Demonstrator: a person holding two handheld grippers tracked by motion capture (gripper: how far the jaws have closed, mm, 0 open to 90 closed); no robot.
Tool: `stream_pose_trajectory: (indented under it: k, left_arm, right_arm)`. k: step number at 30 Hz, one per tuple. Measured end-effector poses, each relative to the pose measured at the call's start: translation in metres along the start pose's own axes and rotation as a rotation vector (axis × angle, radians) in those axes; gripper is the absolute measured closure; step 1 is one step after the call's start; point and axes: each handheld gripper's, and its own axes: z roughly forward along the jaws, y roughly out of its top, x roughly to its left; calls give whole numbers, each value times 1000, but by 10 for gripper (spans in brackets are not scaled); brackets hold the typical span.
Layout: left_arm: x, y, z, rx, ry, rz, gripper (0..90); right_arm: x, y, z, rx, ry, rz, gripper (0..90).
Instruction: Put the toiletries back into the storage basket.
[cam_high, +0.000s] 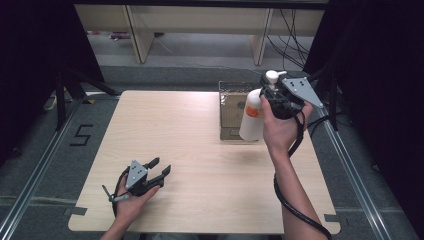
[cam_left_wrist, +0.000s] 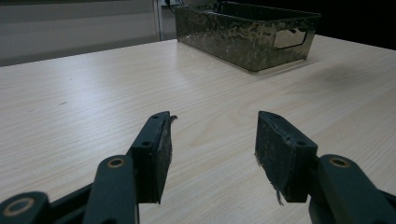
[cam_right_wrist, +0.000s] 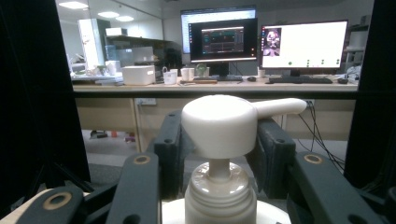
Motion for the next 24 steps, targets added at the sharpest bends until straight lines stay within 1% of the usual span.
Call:
stream_pose_trajectory:
  k: [2,5,6,8,9,10,13,16,19,21,23,24]
  left_arm:
    - [0,0,0,-1,0,0,454]
    - [0,0,0,-1,0,0,454]
    - [0,0,1,-13,-6,-2,454]
    - [0,0,0,0,0,1,454]
    - [0,0,1,-11,-5,-2,454]
    - [0,0,0,-2,-1,0,454]
    - [0,0,0,-4,-1,-1,454]
    - [0,0,0,-4,-1,-1,454]
    - [0,0,0,-4,-2,0,454]
    - [0,0,0,-3,-1,-1,454]
    - [0,0,0,-3,-2,-1,454]
    - [0,0,0,-4,-2,-1,454]
  right_arm:
    - [0,1,1,-4,-2,7,599]
    - [-1,2,3,-4,-2,4,599]
    - [-1,2,4,-8,-6,7,599]
    - [-1,3,6,-8,-5,4,599]
    - [-1,3,7,-12,-4,9,599]
    - [-1,4,8,-7,-2,7,599]
    - [-1,5,11,-12,-3,1,599]
    - [-1,6,12,-15,-6,6,599]
    - [0,7,15,-7,-4,14,599]
    - [0,8,18,-14,-6,2,599]
    - [0,9,20,-13,-1,5,599]
    - [0,9,21,-6,-5,7,599]
